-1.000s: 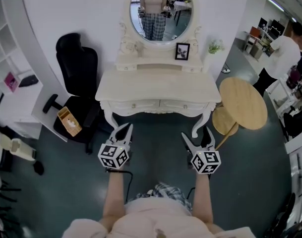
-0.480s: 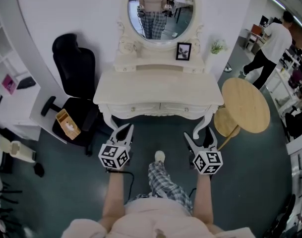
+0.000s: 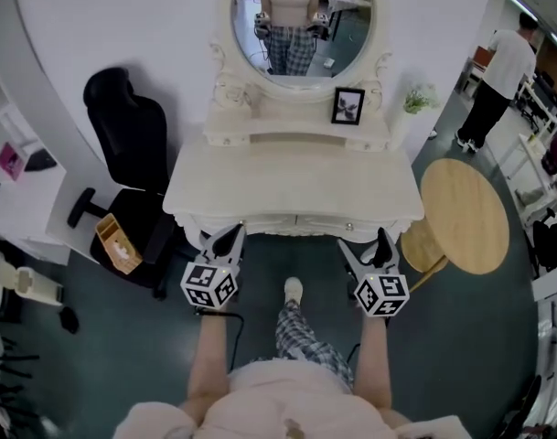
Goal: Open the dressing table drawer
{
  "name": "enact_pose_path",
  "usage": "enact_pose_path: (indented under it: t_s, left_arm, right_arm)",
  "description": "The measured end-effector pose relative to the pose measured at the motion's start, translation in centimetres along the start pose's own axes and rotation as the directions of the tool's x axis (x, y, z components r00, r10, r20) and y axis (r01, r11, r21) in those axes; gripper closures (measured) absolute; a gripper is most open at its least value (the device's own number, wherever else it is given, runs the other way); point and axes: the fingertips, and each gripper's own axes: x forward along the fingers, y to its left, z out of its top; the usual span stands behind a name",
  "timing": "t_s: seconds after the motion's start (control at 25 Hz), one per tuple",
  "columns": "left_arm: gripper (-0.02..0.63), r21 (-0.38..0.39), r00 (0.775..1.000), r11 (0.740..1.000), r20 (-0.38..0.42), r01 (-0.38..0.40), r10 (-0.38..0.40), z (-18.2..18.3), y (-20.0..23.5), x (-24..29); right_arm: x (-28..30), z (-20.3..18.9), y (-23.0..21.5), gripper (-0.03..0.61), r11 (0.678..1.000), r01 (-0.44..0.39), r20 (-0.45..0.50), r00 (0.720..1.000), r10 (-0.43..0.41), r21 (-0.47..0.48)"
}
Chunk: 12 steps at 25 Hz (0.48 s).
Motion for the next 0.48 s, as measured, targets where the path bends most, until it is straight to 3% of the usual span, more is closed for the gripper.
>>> enact_pose_path:
  t_s: [0.48]
  left_arm:
    - [0.587,0.022,0.999,0.999,0.008,-0.044,0.044,5.2,8.9,22.5]
  right_arm:
    - [24.1,4.8,-10.2,0.094,0.998,-0.056,-0.030,0.998,0.056,0.003]
